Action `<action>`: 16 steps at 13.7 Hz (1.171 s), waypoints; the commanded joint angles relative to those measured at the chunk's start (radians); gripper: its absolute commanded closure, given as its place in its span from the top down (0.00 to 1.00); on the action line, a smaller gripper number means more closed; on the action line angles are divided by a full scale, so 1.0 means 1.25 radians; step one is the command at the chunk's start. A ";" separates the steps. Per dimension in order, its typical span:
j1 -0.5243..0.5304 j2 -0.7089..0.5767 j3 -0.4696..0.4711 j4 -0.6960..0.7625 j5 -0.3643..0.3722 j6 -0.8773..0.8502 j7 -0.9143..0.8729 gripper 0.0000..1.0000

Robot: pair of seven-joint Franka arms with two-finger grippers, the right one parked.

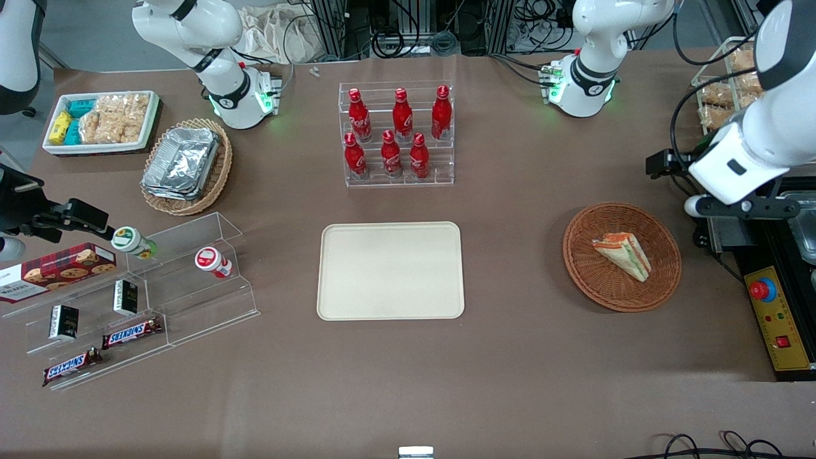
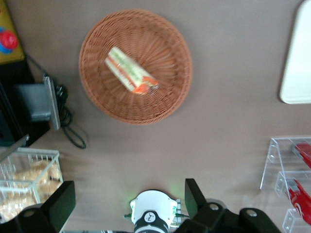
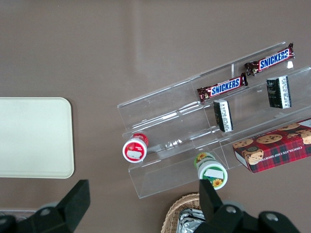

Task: Place sandwich from basket to tray
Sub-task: 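Move the left gripper down over the wrapped sandwich in the wicker basket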

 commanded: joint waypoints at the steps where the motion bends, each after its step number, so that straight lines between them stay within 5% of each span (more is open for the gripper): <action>1: 0.001 0.083 0.000 -0.050 0.028 -0.009 -0.088 1.00; 6: 0.000 0.239 0.049 -0.082 0.060 0.132 -0.230 1.00; 14: 0.013 0.330 0.114 -0.217 0.046 0.332 -0.362 0.95; 15: 0.016 0.331 0.116 -0.227 0.044 0.355 -0.379 0.63; 16: 0.017 0.336 0.116 -0.227 0.044 0.366 -0.385 0.18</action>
